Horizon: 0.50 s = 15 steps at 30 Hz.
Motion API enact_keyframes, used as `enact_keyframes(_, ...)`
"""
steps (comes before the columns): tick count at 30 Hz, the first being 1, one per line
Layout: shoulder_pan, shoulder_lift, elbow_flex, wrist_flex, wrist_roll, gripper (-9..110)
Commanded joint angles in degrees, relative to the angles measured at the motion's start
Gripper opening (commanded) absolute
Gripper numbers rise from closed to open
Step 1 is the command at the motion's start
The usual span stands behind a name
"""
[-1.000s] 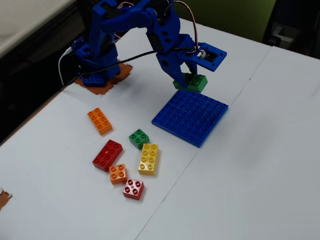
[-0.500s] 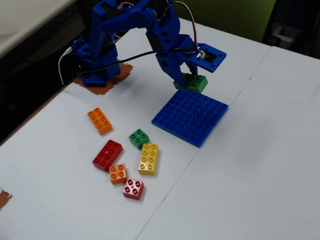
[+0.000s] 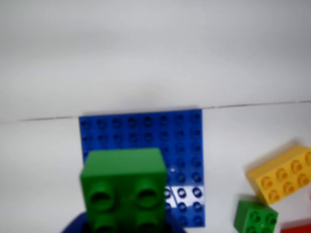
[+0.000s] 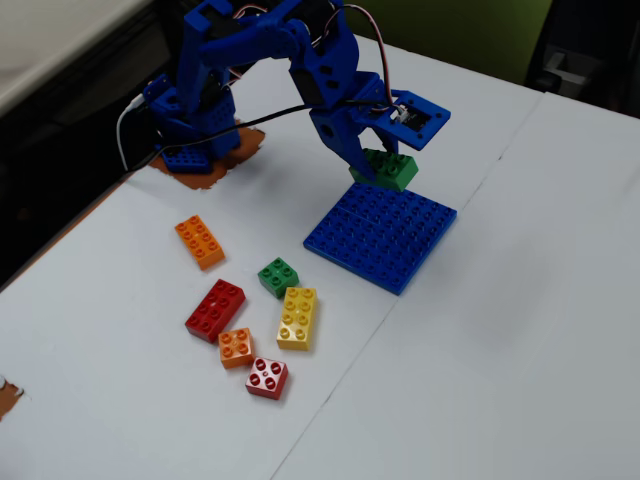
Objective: Pick up the 2x4 green block and go up the 8x8 blue block.
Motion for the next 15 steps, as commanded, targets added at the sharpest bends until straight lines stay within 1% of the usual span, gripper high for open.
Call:
enact_keyframes(1, 0.79, 0.35, -2.90, -1.14, 0.26, 4)
enact_keyframes(15, 0.79, -0.35, -2.90, -1.58, 0.09, 4)
